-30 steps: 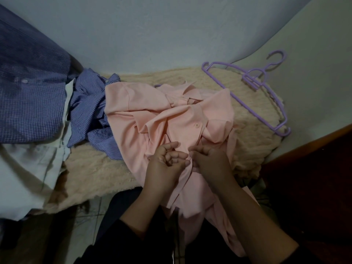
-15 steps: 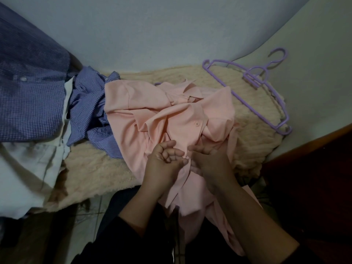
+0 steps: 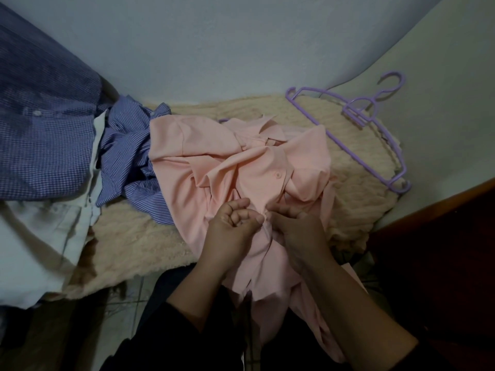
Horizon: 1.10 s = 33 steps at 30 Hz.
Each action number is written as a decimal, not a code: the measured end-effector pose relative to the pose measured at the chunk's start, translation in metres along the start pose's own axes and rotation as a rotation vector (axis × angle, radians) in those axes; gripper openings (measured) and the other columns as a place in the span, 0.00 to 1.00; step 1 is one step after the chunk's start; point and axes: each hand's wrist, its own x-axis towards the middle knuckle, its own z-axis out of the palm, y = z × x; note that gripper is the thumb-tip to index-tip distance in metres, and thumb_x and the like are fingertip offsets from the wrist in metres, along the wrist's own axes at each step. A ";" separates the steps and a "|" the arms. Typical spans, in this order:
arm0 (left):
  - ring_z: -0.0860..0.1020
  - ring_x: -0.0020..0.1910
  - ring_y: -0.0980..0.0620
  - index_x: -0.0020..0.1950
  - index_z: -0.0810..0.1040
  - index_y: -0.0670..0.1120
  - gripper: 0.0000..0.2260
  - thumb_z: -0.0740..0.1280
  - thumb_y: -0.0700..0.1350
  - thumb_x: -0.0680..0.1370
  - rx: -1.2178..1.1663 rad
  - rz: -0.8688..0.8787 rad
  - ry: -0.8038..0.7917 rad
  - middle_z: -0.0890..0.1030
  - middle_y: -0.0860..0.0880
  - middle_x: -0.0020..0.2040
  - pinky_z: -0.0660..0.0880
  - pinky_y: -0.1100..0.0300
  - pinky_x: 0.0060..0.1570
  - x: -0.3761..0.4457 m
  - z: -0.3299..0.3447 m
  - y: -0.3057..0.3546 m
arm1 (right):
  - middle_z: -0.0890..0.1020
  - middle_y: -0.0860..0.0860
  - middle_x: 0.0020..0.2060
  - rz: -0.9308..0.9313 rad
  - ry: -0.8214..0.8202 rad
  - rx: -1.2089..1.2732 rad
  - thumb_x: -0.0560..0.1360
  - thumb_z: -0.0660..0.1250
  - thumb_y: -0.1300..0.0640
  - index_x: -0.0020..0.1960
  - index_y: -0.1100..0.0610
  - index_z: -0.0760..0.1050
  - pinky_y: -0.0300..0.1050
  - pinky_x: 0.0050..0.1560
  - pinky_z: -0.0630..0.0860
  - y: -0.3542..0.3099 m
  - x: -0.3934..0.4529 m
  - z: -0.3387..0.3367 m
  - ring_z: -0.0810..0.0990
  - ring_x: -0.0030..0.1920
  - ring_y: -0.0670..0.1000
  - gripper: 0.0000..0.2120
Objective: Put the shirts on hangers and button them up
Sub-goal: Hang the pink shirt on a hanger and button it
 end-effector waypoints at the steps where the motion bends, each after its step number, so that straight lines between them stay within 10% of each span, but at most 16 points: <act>1: 0.79 0.36 0.56 0.53 0.72 0.46 0.15 0.68 0.31 0.73 -0.009 0.000 -0.004 0.81 0.49 0.36 0.75 0.63 0.46 0.000 0.000 0.000 | 0.84 0.52 0.38 0.008 0.004 0.012 0.73 0.67 0.68 0.40 0.54 0.81 0.41 0.41 0.77 0.000 0.000 0.000 0.82 0.41 0.49 0.11; 13: 0.79 0.37 0.58 0.54 0.73 0.46 0.16 0.66 0.27 0.74 -0.027 -0.037 0.022 0.79 0.49 0.39 0.76 0.65 0.42 0.001 -0.005 -0.007 | 0.79 0.48 0.26 0.093 0.000 0.046 0.74 0.67 0.67 0.42 0.57 0.80 0.38 0.33 0.74 0.002 0.002 0.000 0.75 0.30 0.44 0.07; 25: 0.77 0.32 0.55 0.58 0.71 0.42 0.13 0.65 0.31 0.76 0.013 -0.102 0.008 0.78 0.46 0.37 0.75 0.66 0.38 0.003 -0.008 -0.008 | 0.84 0.55 0.45 0.117 -0.119 -0.047 0.76 0.65 0.67 0.45 0.55 0.81 0.47 0.48 0.81 0.000 0.004 -0.005 0.82 0.46 0.53 0.09; 33: 0.79 0.42 0.49 0.55 0.78 0.46 0.11 0.68 0.35 0.76 0.102 -0.113 0.056 0.81 0.42 0.51 0.75 0.57 0.41 0.014 -0.003 0.011 | 0.81 0.47 0.44 0.044 -0.103 -0.239 0.77 0.63 0.65 0.46 0.51 0.81 0.36 0.35 0.73 -0.019 0.016 -0.006 0.78 0.43 0.45 0.12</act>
